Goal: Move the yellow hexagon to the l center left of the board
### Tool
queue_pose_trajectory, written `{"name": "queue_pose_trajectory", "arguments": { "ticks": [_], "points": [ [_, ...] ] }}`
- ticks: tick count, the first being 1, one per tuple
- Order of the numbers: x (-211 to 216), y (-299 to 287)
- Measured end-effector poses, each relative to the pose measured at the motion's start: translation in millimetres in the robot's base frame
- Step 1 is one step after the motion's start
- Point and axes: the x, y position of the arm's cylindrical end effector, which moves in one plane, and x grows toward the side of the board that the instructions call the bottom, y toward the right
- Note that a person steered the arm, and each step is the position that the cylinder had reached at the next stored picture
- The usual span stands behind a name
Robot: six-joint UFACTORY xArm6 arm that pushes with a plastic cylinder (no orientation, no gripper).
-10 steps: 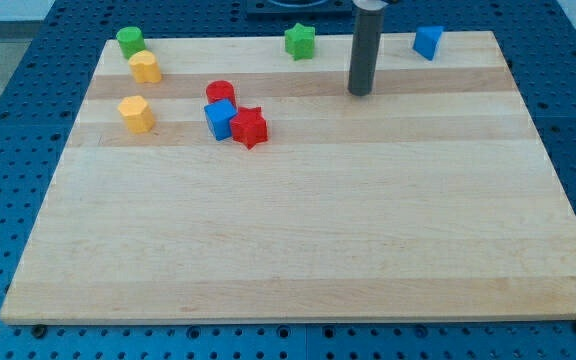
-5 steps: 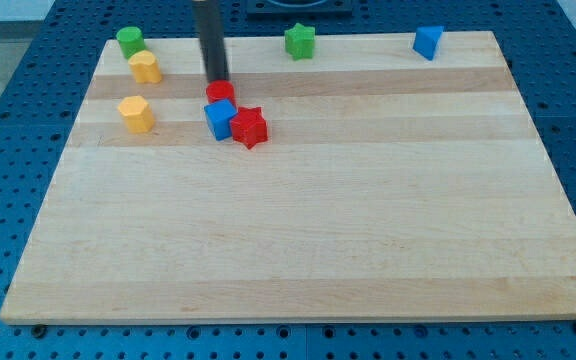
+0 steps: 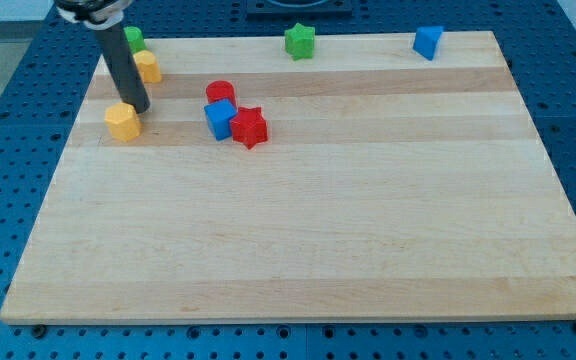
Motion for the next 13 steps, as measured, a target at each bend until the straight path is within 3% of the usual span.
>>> {"name": "queue_pose_trajectory", "arguments": {
  "ticks": [3, 8, 12, 13],
  "points": [
    [7.5, 7.6],
    [90.7, 16.4],
    [78.1, -8.9],
    [77.4, 18.1]
  ]
}}
